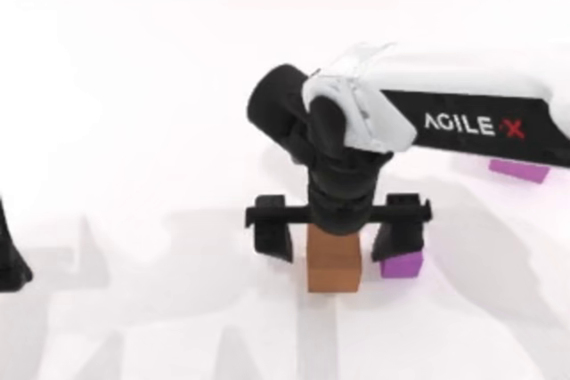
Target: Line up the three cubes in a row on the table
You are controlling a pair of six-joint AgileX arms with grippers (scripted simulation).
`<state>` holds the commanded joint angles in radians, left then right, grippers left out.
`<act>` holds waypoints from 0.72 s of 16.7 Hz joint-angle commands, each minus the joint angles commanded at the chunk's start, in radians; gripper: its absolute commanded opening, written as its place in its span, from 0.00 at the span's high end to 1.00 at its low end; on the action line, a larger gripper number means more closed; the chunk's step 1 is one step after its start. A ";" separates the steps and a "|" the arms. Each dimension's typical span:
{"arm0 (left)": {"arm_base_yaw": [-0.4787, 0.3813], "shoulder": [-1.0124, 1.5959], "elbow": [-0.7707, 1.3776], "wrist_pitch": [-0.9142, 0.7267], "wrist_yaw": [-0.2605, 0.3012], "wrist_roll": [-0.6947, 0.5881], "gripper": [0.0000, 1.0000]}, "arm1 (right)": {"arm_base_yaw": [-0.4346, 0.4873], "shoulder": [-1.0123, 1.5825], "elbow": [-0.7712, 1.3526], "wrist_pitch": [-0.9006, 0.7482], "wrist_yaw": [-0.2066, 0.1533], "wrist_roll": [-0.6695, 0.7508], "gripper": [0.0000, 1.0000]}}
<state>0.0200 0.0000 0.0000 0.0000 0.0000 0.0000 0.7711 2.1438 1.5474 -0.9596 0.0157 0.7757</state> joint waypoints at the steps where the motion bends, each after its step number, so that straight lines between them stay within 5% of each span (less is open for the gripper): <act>1: 0.000 0.000 0.000 0.000 0.000 0.000 0.00 | 0.000 0.000 0.000 0.000 0.000 0.000 0.00; 7: 0.000 0.000 0.000 0.000 0.000 0.000 0.00 | 0.001 -0.005 0.016 -0.017 0.000 0.000 0.00; 12: 0.000 0.000 0.000 0.000 0.000 0.000 0.00 | 0.007 -0.050 0.142 -0.203 0.000 0.002 0.00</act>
<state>0.0200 0.0000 0.0000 0.0000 0.0000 0.0000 0.7782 2.0933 1.6894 -1.1630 0.0155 0.7772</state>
